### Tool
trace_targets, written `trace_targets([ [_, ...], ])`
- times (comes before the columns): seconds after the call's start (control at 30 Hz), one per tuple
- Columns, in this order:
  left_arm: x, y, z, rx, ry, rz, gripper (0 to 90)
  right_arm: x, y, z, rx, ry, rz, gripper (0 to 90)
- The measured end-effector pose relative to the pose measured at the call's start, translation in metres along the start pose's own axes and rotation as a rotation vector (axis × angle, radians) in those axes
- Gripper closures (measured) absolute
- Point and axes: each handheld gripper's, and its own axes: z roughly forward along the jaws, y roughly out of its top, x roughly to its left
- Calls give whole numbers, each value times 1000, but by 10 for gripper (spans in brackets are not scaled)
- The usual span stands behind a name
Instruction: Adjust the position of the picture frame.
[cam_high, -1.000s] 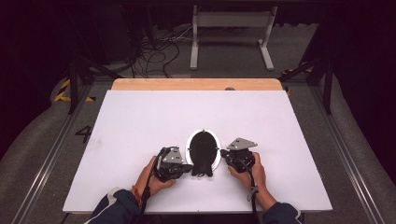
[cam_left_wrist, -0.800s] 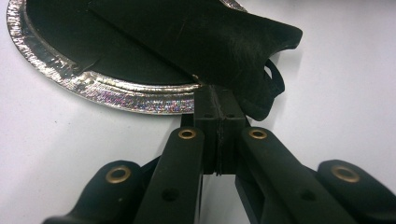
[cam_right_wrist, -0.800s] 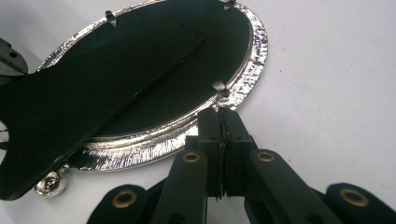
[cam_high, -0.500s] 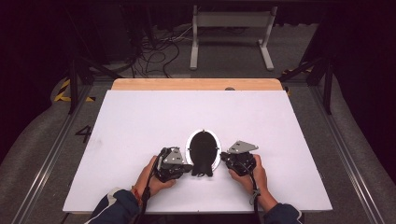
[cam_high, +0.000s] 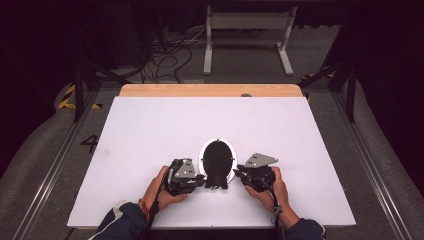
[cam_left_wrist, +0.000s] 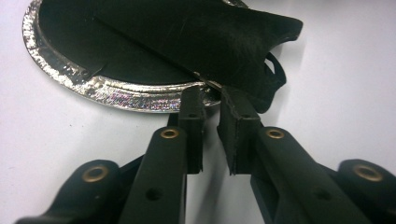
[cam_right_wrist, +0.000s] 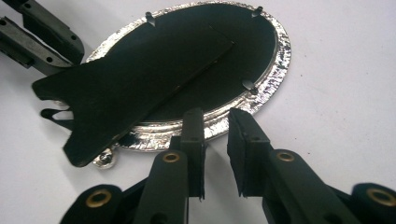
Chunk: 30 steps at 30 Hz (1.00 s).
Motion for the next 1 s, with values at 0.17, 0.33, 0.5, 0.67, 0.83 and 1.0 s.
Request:
trace_targets([
  [0.17, -6, -1, -15, -33, 17, 43, 666, 3, 5, -5, 50, 42, -21, 708],
  [0.33, -6, -9, -28, -42, 43, 45, 605, 6, 6, -11, 73, 77, -29, 677],
  [0.5, -3, -23, -36, -28, 85, 10, 504, 11, 7, -16, 109, 101, -33, 646],
  [0.67, -6, -35, -49, -66, 121, -18, 326, 18, 10, -21, 101, 133, -43, 620],
  [0.83, -7, -51, -60, -64, 136, -71, 229, 29, 10, -20, 100, 153, -85, 592],
  [1.0, -9, -68, -78, -64, 175, -117, 168, 35, 10, -17, 112, 176, -92, 577],
])
